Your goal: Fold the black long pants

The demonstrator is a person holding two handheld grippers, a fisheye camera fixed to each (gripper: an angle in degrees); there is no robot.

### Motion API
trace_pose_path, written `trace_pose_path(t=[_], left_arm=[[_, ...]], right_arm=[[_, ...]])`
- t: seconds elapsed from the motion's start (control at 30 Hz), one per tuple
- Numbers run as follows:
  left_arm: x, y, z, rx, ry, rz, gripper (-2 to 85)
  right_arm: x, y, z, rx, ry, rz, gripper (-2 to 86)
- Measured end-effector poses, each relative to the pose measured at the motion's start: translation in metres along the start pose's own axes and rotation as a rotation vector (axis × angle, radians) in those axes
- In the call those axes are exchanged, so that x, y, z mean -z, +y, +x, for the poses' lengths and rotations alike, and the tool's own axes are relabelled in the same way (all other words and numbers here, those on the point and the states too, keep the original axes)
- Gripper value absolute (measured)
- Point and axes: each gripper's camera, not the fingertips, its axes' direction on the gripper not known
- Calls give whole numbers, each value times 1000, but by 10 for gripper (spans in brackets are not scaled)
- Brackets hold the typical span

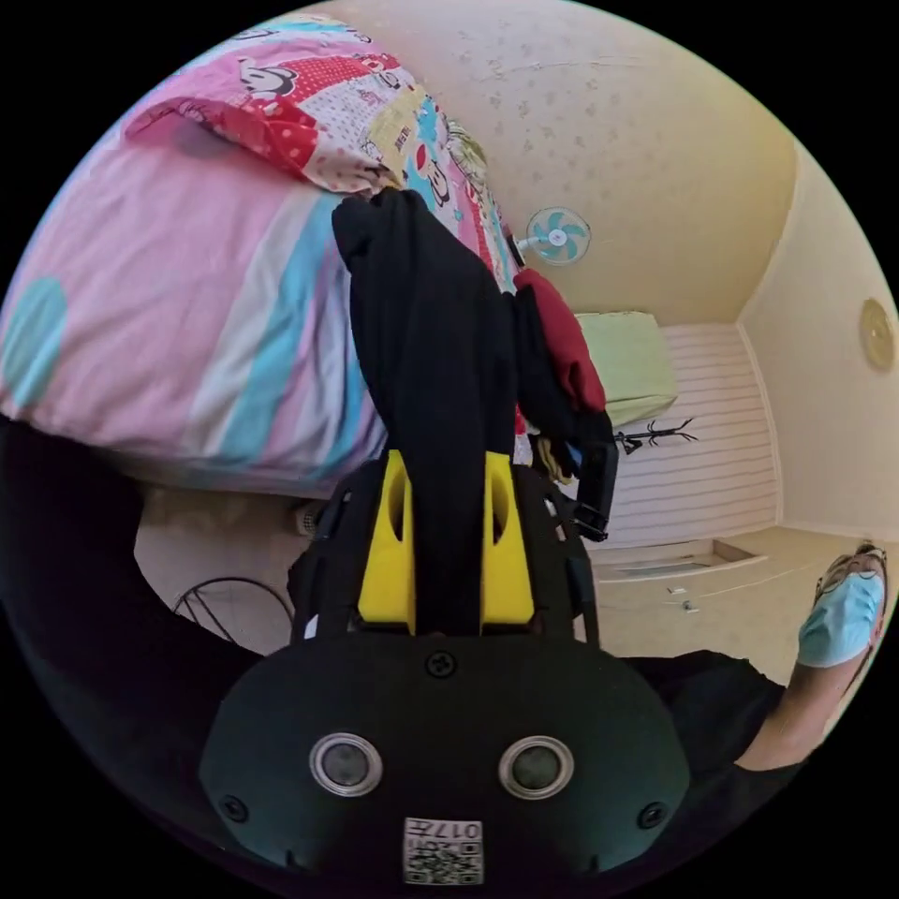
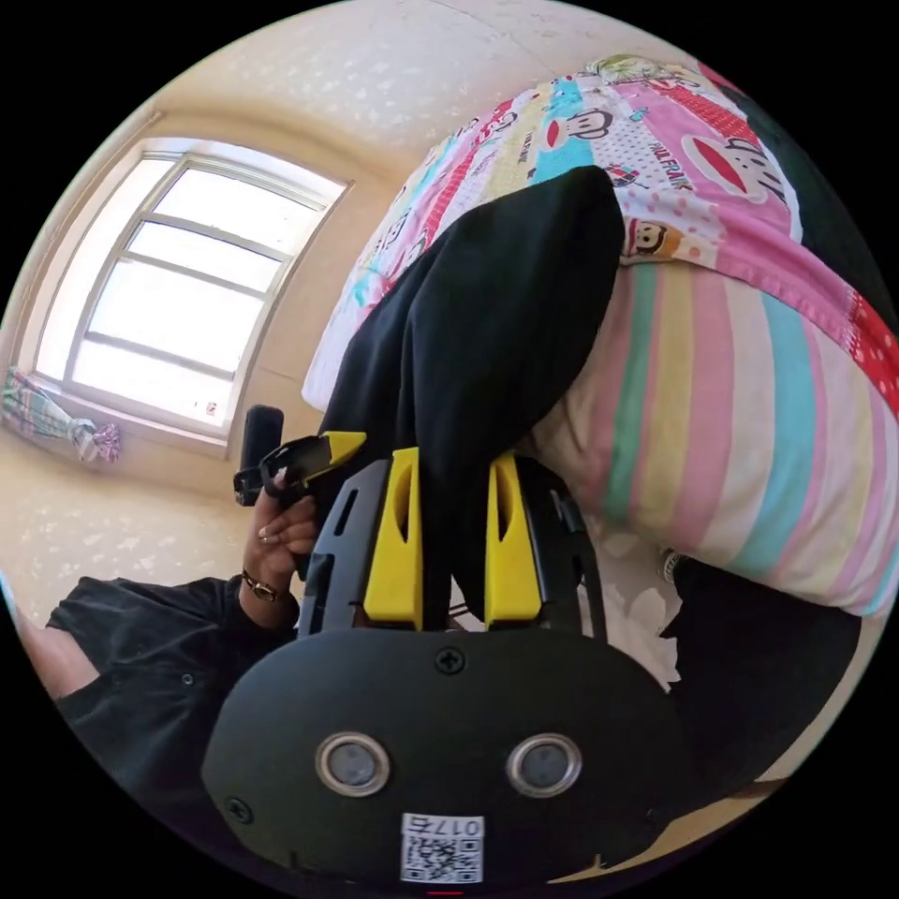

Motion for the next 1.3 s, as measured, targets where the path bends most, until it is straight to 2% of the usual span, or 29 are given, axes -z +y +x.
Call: trace_pose_path(t=[0.1,0.2,0.33,0.53,0.6,0.67,0.77,0.83,0.9,1.0,1.13,1.2,1.23,1.3], left_arm=[[15,20,39,-25,-6,14,110],[31,22,90,-123,10,96,113],[44,-11,153,-259,37,193,117],[45,-125,253,-517,37,320,119],[28,-195,272,-530,17,315,125],[10,-248,261,-447,-55,293,134],[-4,-299,204,-275,-284,247,138],[6,-296,165,-226,-357,252,141],[25,-270,124,-195,-527,322,147],[37,-256,101,-176,-770,327,161],[35,-279,89,-119,-899,211,183],[11,-297,57,9,-969,-3,182],[5,-298,45,48,-973,-54,181],[19,-279,44,17,-922,123,133]], right_arm=[[24,21,-26,50,-70,21,93],[55,22,-61,159,-117,132,84],[105,-23,-108,349,-122,280,79],[164,-130,-150,528,-1,477,88],[172,-173,-133,457,15,516,99],[166,-227,-84,238,93,507,115],[140,-231,-26,71,185,455,110],[114,-209,-5,109,205,416,107],[79,-189,14,119,253,330,115],[25,-159,29,194,277,240,123],[-30,-147,13,325,393,173,138],[-61,-151,14,326,493,72,138],[-81,-154,19,312,568,9,131],[-81,-154,16,299,605,23,97]])
